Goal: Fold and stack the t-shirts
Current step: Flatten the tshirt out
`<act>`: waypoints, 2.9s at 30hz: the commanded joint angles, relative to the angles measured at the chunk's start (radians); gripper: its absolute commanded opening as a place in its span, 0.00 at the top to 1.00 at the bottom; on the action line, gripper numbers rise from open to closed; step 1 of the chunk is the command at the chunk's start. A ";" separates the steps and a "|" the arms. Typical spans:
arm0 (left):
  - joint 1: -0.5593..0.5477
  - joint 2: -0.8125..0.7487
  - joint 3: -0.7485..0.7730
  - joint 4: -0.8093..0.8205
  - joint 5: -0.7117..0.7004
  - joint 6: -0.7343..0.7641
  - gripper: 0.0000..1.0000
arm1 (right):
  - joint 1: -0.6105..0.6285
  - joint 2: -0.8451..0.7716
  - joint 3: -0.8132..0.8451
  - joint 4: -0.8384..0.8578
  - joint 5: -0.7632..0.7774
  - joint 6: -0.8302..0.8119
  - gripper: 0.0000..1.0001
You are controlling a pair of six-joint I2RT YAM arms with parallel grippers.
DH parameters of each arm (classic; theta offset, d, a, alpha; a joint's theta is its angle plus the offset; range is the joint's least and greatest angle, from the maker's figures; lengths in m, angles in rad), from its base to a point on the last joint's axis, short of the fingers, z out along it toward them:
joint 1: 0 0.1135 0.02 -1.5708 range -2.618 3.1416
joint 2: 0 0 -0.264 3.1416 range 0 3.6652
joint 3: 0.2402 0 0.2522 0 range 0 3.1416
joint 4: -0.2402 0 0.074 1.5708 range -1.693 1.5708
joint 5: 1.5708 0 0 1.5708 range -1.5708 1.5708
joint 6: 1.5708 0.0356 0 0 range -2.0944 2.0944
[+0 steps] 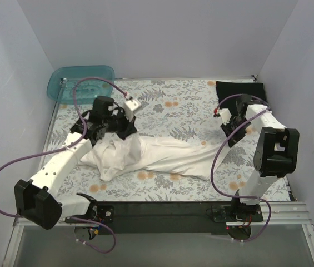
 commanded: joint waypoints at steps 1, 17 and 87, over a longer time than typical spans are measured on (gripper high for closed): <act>0.204 0.026 0.161 0.000 0.039 -0.011 1.00 | -0.034 -0.118 0.187 -0.013 0.044 -0.023 0.99; 0.731 0.288 0.759 0.244 0.236 -0.284 1.00 | -0.066 -0.101 0.964 0.004 0.181 0.011 0.99; 0.439 0.621 0.281 0.732 -0.105 -0.020 1.00 | -0.023 0.118 0.223 0.901 -0.011 0.046 0.99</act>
